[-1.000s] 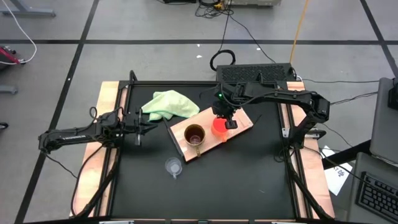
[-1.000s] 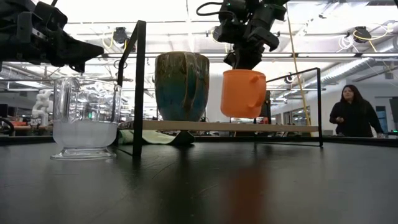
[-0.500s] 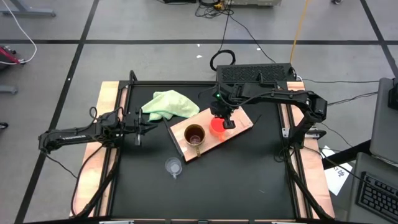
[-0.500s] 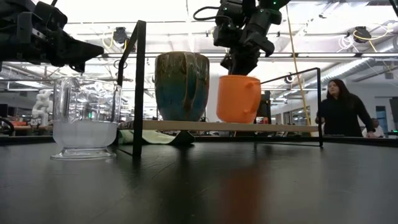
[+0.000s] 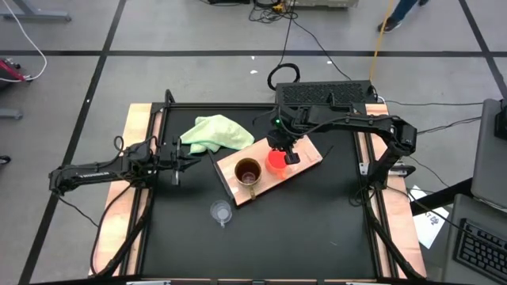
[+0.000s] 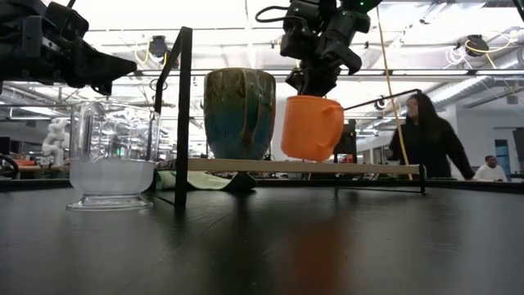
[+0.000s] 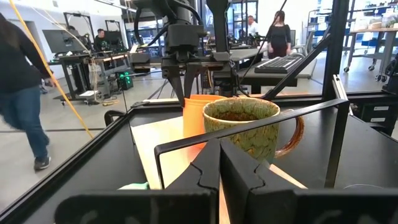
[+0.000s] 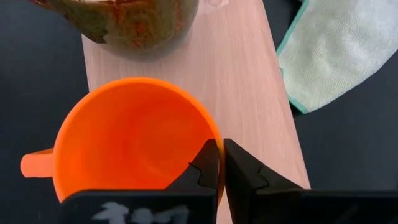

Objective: Stack small to large cups/mugs on shelf
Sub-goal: Put the orange mug on the shelf

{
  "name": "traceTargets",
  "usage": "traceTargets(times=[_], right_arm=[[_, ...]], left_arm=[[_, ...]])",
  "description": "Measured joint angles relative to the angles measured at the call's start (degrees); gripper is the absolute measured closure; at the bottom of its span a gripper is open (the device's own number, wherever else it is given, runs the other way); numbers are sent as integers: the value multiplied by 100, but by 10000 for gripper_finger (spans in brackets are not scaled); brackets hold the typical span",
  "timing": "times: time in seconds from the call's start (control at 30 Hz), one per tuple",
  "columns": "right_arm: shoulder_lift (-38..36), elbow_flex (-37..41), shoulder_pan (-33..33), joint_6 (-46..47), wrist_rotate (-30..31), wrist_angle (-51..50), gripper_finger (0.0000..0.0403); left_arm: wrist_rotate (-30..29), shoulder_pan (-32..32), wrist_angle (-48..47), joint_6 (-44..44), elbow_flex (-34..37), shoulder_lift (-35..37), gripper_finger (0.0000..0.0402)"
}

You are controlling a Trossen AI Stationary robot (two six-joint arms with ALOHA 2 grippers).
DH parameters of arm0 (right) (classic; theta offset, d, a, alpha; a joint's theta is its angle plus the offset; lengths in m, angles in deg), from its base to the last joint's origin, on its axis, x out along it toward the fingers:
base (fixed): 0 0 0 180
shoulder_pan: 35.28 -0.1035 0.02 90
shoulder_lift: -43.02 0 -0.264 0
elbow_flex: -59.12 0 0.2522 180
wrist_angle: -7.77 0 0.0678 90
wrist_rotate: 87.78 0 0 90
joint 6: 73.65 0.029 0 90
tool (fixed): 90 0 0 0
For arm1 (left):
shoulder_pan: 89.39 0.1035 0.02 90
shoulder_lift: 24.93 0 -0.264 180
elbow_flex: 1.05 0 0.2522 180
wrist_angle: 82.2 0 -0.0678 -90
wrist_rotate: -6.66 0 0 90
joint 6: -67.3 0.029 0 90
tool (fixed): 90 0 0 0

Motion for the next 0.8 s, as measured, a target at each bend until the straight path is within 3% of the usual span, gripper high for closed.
traceTargets(times=[0.4, 0.8], right_arm=[[16, 0, 0, 199, 1, 28, 394], [507, -22, -2, 340, -119, 200, 389]], left_arm=[[0, 0, -2, 0, 0, 0, 389], [0, 1, -90, -7, 0, 0, 389]])
